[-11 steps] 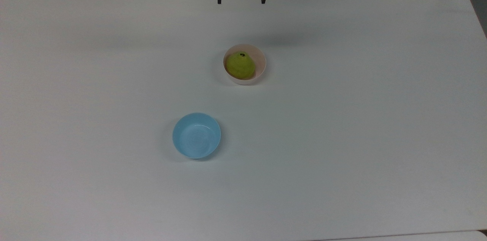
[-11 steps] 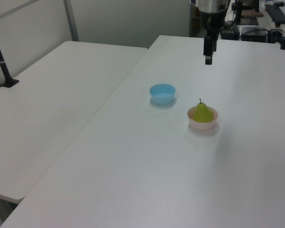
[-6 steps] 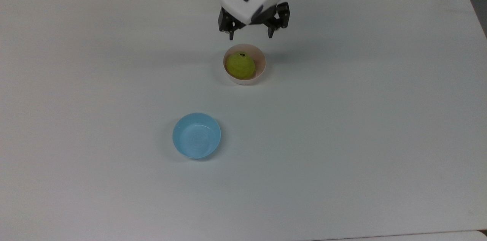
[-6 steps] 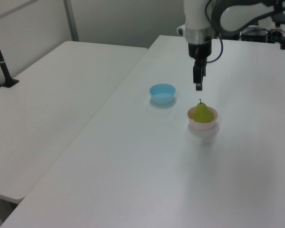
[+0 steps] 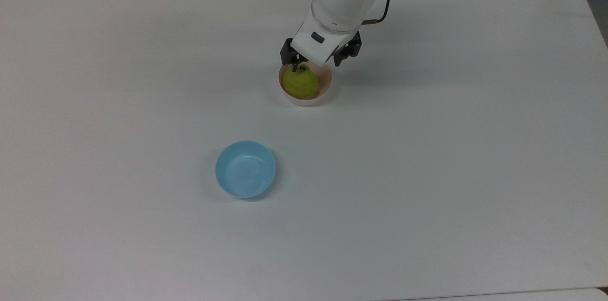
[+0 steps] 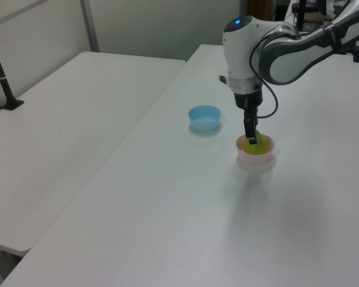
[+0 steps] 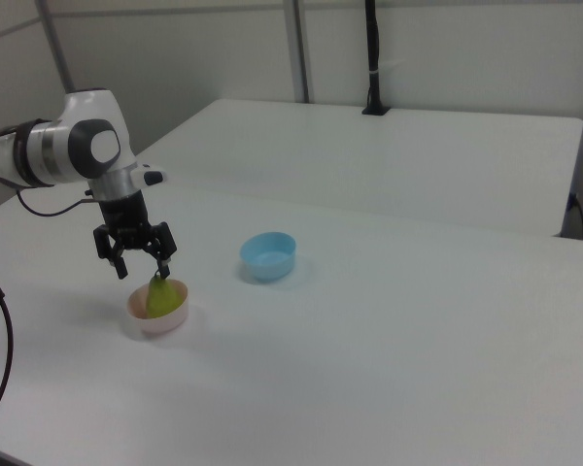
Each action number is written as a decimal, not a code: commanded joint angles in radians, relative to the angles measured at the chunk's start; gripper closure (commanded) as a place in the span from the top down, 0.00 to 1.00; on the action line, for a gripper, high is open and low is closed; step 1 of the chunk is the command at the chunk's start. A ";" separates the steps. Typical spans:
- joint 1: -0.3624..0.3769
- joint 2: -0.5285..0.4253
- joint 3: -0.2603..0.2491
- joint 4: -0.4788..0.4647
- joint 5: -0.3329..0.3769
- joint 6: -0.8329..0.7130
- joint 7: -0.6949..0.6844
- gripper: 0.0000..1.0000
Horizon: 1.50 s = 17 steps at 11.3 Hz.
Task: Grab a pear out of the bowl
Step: 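Close the gripper around the green pear inside the pink bowl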
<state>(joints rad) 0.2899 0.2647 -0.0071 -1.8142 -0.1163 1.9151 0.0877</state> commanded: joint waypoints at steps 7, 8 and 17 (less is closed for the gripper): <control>-0.025 0.053 -0.008 -0.040 -0.011 0.075 -0.078 0.76; -0.028 0.053 -0.008 -0.040 -0.011 0.075 -0.083 0.69; -0.028 -0.050 -0.007 0.045 0.006 -0.060 -0.077 0.31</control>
<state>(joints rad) 0.2578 0.2806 -0.0105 -1.8049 -0.1198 1.9378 0.0221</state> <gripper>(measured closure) 0.352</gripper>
